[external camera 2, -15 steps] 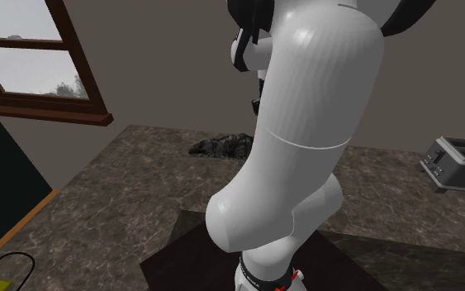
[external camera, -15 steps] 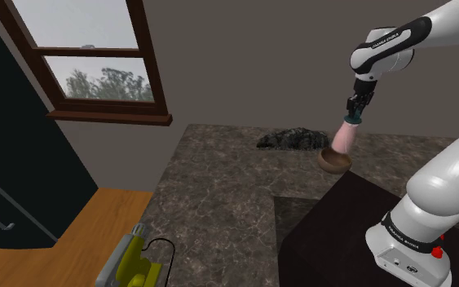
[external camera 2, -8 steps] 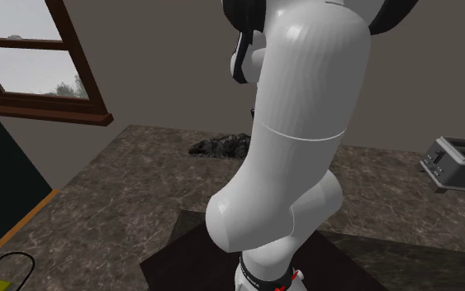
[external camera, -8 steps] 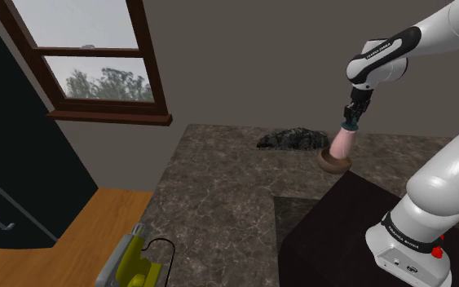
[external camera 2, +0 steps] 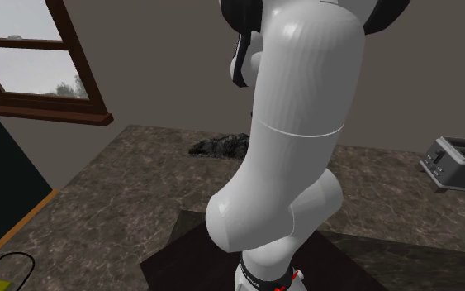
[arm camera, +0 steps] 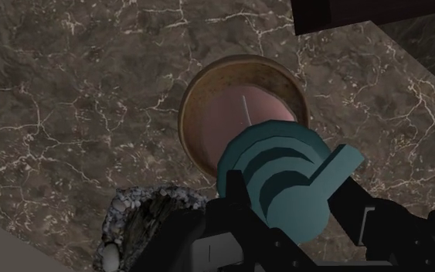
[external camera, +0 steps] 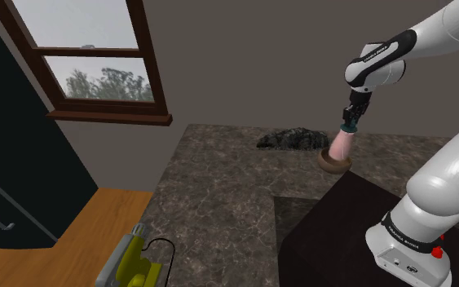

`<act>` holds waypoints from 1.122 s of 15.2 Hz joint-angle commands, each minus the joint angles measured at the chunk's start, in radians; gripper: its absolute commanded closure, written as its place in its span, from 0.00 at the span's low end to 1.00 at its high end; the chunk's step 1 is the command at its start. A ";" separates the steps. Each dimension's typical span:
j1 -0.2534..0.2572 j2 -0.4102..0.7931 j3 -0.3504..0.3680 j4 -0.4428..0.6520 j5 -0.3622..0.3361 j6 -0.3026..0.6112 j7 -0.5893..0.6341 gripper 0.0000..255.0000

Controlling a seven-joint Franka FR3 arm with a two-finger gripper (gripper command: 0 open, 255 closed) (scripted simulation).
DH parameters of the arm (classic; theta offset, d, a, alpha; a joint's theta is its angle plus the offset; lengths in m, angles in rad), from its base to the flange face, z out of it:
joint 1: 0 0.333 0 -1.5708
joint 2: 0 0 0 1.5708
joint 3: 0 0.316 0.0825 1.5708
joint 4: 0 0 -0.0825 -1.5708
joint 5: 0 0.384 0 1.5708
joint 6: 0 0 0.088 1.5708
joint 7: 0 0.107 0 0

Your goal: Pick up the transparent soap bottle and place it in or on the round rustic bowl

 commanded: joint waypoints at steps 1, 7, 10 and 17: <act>0.000 0.000 0.000 0.000 0.000 0.000 0.000 1.00; 0.000 0.000 0.000 0.000 0.000 0.000 0.000 0.00; 0.004 -0.062 0.008 0.049 -0.026 -0.106 0.021 0.00; 0.004 -0.076 0.011 0.064 -0.030 -0.134 0.025 0.00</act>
